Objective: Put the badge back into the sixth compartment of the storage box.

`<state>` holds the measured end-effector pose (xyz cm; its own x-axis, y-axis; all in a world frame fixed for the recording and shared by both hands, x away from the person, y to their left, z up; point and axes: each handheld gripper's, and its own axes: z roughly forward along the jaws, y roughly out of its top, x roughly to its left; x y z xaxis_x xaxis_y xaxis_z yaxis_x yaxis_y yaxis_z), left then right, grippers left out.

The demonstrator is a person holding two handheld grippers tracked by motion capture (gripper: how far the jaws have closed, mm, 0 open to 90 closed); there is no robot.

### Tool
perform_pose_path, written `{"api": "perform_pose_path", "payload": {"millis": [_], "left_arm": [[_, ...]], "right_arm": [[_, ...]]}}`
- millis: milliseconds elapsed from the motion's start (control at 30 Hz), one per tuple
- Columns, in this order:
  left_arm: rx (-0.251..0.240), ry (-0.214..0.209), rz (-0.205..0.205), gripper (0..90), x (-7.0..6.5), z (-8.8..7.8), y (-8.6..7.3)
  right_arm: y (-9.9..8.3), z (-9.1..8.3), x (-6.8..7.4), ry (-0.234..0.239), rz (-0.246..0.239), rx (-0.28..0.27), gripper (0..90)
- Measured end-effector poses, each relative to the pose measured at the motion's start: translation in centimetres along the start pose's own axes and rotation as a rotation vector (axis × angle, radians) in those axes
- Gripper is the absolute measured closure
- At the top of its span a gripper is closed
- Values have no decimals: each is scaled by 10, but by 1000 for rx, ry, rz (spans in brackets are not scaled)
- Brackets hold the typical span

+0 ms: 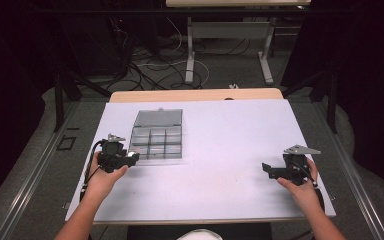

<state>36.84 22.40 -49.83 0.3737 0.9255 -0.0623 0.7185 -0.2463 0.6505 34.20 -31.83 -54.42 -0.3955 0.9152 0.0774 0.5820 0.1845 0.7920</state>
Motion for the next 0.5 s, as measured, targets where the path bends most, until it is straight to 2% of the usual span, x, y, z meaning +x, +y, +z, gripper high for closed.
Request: {"api": "perform_pose_path", "payload": {"millis": [500], "left_arm": [[-16,-19,15,469,-11,3,13]], "right_arm": [[0,0,0,-2,-2,-2,69]]}}
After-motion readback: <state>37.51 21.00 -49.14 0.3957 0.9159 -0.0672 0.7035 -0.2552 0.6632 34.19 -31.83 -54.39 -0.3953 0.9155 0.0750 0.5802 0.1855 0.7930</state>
